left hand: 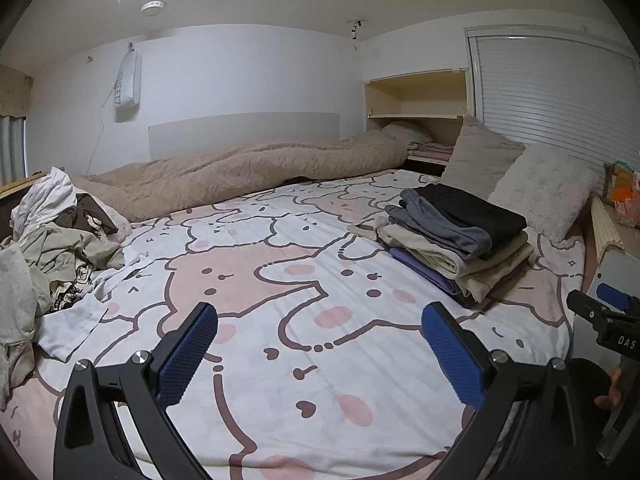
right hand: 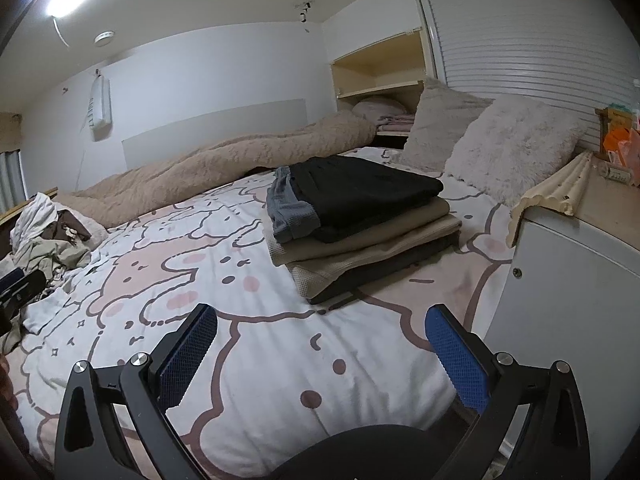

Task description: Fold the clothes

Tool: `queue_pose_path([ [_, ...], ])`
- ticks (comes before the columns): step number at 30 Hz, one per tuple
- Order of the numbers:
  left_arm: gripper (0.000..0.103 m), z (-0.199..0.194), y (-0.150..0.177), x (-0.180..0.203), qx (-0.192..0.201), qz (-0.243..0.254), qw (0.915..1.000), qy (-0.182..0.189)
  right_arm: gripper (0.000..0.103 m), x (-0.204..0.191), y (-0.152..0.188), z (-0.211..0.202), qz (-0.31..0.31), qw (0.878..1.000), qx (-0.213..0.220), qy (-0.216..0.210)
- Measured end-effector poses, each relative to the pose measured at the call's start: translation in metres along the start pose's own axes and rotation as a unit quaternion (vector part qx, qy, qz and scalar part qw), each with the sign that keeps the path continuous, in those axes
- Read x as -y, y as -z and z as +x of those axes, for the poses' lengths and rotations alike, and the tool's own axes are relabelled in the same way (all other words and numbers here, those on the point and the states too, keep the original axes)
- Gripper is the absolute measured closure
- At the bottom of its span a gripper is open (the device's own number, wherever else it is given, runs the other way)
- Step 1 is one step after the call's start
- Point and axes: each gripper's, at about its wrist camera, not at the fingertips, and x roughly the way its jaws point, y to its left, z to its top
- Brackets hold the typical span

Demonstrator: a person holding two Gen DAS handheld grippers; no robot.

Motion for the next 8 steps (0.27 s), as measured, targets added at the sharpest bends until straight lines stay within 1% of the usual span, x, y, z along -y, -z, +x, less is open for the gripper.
queue_pose_path([
  [8, 0.000, -0.0021, -0.0004, 0.0047, 0.006, 0.009, 0.9999, 0.006, 0.000, -0.0034, 0.0009, -0.0004, -0.003, 1.000, 0.001, 0.000],
])
